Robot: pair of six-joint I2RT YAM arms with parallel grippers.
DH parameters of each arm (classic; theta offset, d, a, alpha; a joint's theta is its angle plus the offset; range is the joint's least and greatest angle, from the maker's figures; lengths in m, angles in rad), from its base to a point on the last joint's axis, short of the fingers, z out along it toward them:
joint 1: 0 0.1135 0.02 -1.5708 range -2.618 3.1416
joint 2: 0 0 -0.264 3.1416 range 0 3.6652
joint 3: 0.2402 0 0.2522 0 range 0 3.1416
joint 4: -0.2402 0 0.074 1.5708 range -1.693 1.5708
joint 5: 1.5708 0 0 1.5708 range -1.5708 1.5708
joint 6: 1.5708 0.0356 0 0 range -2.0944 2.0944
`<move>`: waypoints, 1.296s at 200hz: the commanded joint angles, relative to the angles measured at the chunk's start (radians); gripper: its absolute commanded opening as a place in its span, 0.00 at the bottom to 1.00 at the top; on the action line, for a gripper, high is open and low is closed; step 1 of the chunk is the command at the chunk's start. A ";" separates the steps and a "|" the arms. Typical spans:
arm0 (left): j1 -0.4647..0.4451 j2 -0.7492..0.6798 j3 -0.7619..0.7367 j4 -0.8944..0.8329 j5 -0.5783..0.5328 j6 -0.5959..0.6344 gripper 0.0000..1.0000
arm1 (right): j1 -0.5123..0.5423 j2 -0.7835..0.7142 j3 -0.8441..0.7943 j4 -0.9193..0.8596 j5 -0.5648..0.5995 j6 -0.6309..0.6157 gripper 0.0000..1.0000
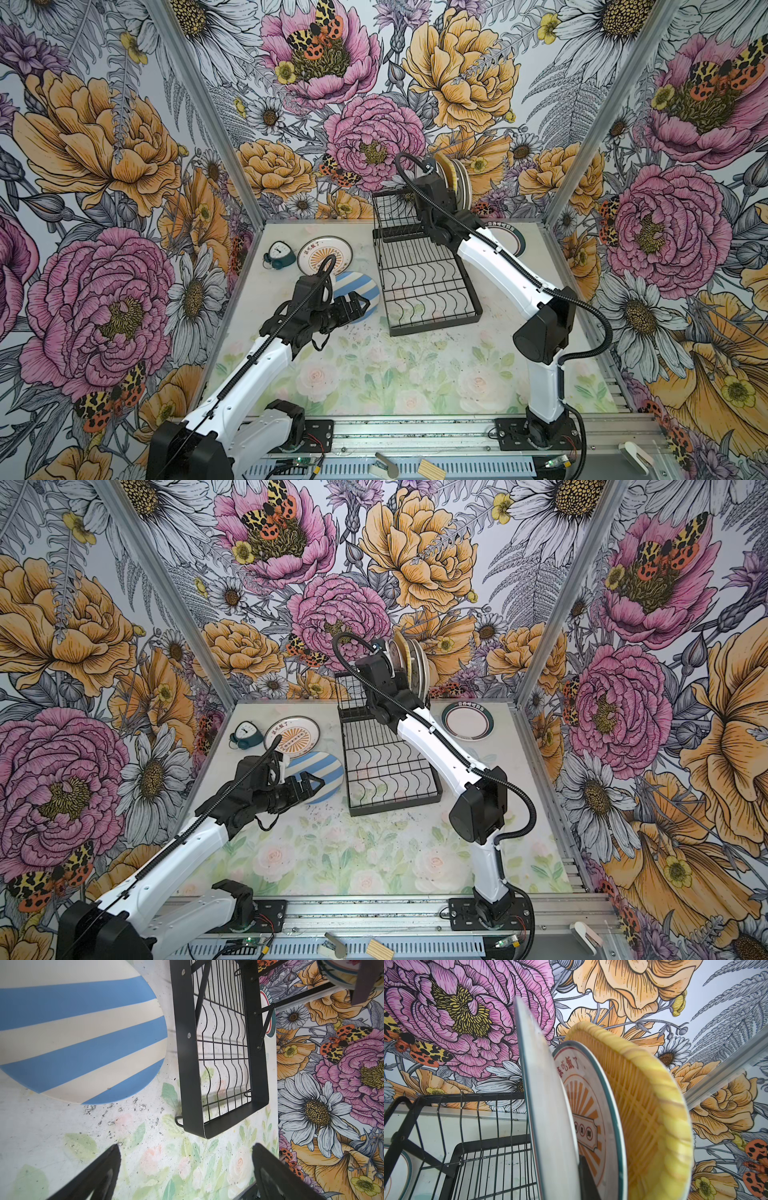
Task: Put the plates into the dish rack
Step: 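Lower the red-text plate into the rack slot beside the other plates with the right gripper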
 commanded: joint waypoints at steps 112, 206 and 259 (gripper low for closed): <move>0.011 -0.026 -0.026 0.025 0.006 -0.002 0.99 | -0.005 -0.066 -0.072 0.049 0.007 0.040 0.30; 0.010 -0.051 -0.035 0.024 0.011 -0.005 0.99 | -0.009 -0.060 -0.068 0.050 -0.021 0.024 0.18; 0.010 -0.075 -0.046 0.022 0.001 -0.016 0.99 | -0.022 -0.037 -0.051 0.051 -0.034 0.016 0.03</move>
